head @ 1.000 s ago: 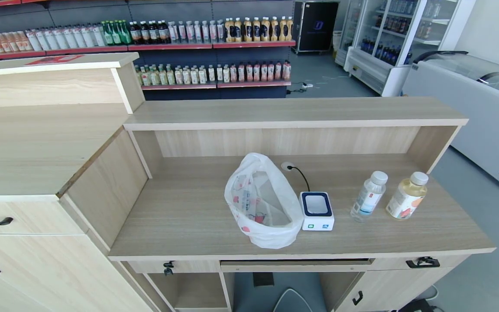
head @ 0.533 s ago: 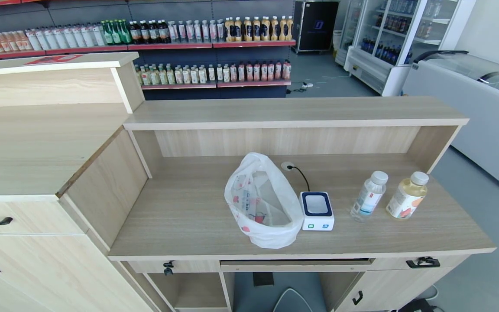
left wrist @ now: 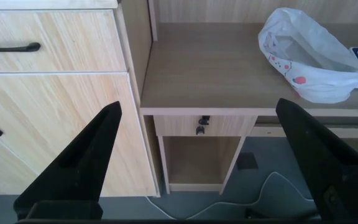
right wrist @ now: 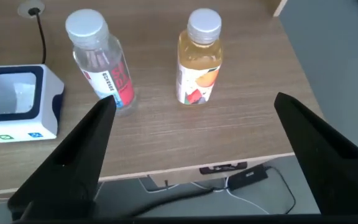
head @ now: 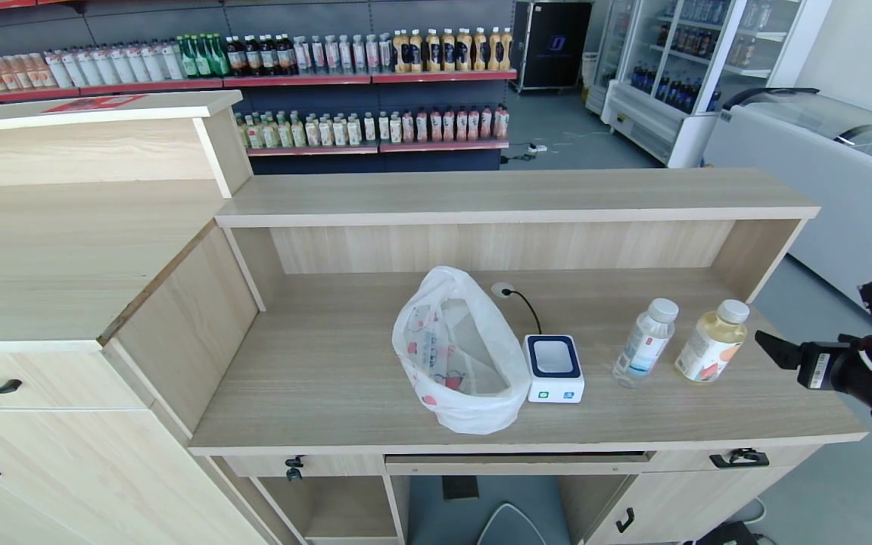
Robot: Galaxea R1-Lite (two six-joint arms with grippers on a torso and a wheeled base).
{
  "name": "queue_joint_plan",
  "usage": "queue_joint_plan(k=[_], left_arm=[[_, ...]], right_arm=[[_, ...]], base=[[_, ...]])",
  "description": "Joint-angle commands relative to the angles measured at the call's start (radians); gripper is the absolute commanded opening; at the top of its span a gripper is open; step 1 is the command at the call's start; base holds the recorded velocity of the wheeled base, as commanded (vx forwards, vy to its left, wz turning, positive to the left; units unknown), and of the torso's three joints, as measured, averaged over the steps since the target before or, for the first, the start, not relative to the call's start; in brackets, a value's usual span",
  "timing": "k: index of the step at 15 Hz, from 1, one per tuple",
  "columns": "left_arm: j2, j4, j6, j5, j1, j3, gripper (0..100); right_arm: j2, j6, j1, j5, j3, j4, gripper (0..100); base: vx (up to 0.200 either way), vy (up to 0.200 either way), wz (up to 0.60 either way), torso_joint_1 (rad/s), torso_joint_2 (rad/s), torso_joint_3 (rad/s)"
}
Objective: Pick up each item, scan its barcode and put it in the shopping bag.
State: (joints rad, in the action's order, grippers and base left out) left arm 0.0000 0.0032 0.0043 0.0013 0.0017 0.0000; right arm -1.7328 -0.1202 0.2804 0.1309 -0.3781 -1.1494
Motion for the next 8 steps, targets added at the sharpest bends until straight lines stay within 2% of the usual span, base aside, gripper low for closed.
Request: queue_joint_plan(k=[1,8], left_arm=[[0.002,0.000,0.000,0.000,0.000,0.000,100],[0.002,0.000,0.000,0.000,0.000,0.000,100]], right_arm=[[-0.145,-0.052,0.020,0.024,0.010,-0.036,100],[-0.335,-0.052,0.014,0.027,-0.078,-0.185,100]], base=[[0.000,0.000,0.00,0.000,0.00,0.000],[0.000,0.000,0.00,0.000,0.00,0.000]])
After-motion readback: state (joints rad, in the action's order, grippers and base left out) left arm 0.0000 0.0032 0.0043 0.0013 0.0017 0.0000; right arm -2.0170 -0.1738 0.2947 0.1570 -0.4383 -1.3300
